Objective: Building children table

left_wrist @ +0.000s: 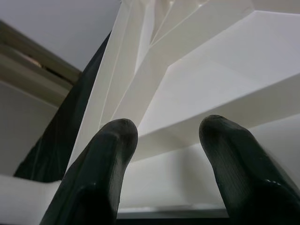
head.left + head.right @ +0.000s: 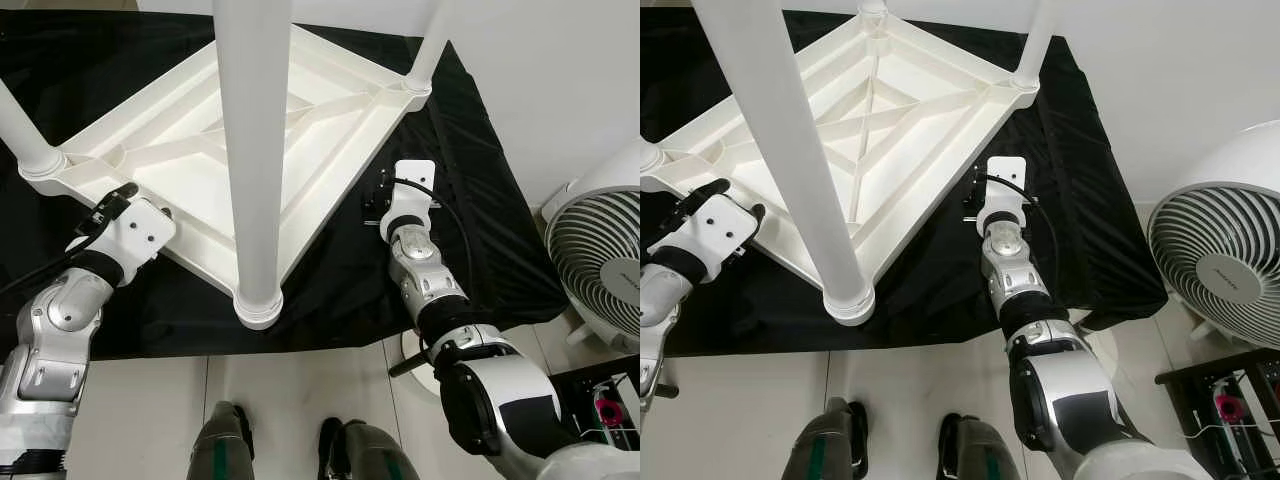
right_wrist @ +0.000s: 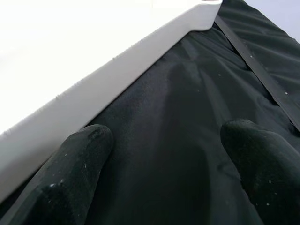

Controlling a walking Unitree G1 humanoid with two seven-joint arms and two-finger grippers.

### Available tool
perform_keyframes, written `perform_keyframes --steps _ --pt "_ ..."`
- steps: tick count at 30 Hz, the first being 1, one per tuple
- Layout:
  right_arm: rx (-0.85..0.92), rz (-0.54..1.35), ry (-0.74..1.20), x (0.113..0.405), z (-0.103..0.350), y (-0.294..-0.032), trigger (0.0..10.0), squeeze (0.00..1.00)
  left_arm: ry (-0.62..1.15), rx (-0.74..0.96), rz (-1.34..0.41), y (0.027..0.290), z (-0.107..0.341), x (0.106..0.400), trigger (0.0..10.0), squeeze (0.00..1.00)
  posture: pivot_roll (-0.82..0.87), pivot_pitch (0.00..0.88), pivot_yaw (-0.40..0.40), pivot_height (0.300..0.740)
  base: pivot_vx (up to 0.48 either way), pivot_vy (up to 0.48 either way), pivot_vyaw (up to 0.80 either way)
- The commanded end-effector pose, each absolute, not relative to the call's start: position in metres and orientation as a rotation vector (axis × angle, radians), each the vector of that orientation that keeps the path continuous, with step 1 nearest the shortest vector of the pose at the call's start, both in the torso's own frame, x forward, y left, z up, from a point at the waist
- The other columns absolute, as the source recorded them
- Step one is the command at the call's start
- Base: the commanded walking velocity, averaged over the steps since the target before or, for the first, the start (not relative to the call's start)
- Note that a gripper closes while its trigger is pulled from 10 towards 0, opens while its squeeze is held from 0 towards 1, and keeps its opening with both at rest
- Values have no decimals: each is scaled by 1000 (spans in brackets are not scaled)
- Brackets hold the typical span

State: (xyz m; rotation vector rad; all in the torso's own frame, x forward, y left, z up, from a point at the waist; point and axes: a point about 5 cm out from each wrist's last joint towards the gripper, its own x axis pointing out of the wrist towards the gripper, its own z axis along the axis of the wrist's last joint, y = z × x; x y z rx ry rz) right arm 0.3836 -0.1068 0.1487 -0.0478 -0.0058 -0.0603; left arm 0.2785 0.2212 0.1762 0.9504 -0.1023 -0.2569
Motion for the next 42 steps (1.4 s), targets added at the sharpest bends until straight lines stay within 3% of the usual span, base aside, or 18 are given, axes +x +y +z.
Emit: perform_keyframes --steps 1,11,29,42 --pt "-52 -61 10 383 144 -107 10000 0 23 975 -458 209 148 271 10000 0 126 193 -59 740 0 0 0" --pt "-45 -18 -3 388 152 -100 10000 0 69 1011 -628 201 138 263 10000 0 127 190 -33 740 0 0 0" --pt "-28 89 -5 398 166 -88 10000 0 94 976 -727 190 133 248 10000 0 148 196 -32 740 0 0 0" --pt "-4 204 -39 404 194 -59 10000 0 134 947 -747 188 127 242 10000 0 143 196 -33 740 0 0 0"
